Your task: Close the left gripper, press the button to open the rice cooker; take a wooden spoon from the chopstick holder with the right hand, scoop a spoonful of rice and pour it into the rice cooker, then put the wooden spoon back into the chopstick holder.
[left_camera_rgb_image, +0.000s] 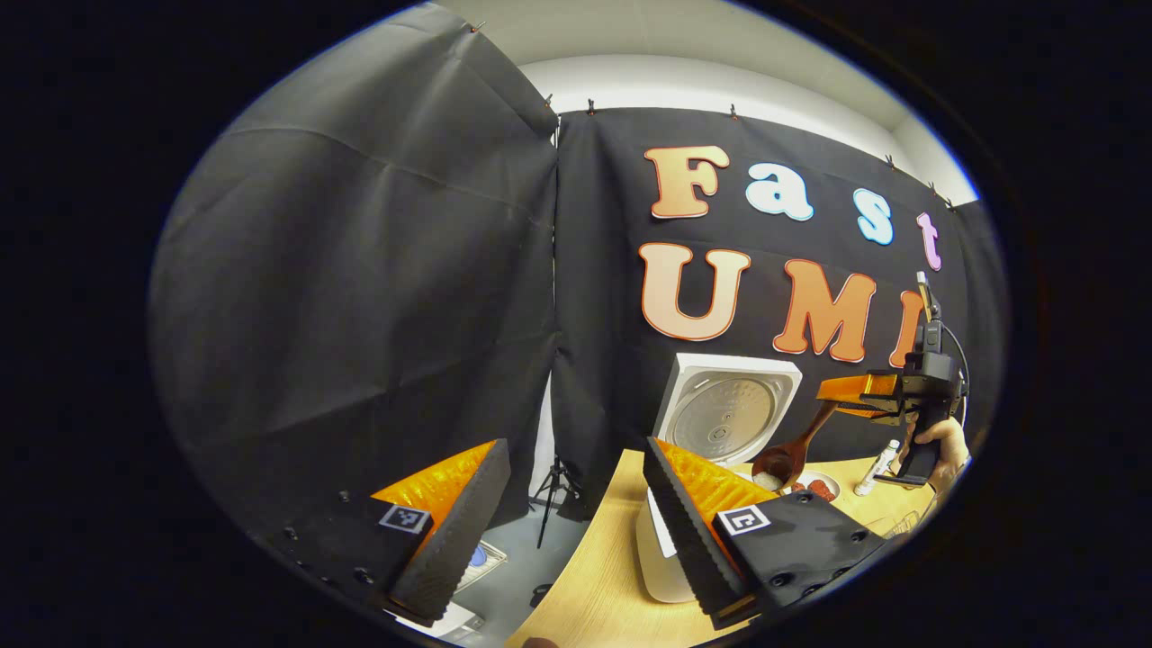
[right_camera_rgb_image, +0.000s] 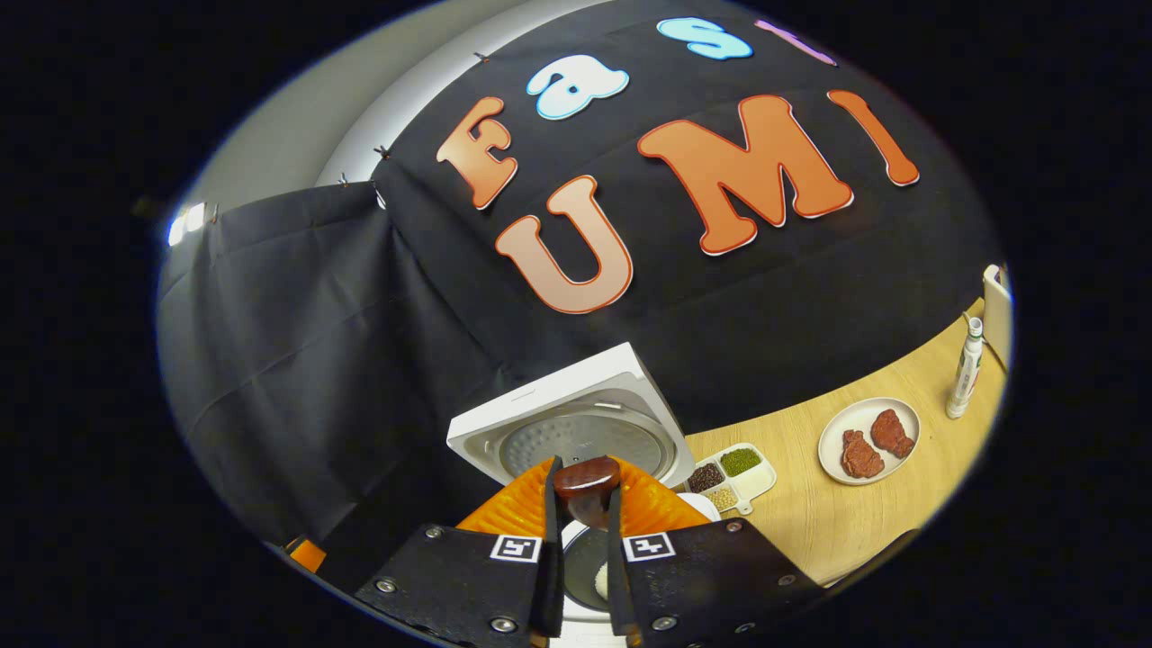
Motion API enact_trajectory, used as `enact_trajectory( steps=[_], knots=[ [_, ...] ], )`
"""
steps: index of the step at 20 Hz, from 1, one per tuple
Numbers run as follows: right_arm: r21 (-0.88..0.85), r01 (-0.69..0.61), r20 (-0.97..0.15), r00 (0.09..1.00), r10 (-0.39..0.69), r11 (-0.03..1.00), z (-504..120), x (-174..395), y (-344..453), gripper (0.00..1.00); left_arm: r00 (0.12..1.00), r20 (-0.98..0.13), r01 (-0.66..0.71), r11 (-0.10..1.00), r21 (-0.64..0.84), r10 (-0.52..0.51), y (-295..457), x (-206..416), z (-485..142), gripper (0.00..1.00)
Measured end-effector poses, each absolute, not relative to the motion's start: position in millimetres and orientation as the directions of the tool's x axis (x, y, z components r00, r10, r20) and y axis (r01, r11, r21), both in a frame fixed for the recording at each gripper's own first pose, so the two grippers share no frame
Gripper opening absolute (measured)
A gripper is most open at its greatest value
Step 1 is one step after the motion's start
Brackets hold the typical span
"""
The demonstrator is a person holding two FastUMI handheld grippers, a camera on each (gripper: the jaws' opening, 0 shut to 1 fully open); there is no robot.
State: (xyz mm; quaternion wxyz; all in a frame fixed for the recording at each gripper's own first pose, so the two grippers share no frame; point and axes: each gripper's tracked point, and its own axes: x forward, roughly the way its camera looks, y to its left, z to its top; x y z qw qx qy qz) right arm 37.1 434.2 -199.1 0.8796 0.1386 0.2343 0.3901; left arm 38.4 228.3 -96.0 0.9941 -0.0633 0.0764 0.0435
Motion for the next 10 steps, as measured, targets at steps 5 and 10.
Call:
enact_trajectory(
  steps=[5,10],
  knots=[
    [0.305,-0.687,-0.298,0.589,0.751,0.659,-196.8,28.5,439.6,0.19,0.984,-0.16,-0.099,0.988,-0.12,0.079,228.1,39.4,-97.6,1.0],
    [0.201,-0.745,-0.304,0.57,0.763,0.636,-197.8,12.8,452.4,0.19,0.983,-0.165,-0.1,0.988,-0.115,0.08,226.2,36.9,-102.4,1.0]
  ],
)
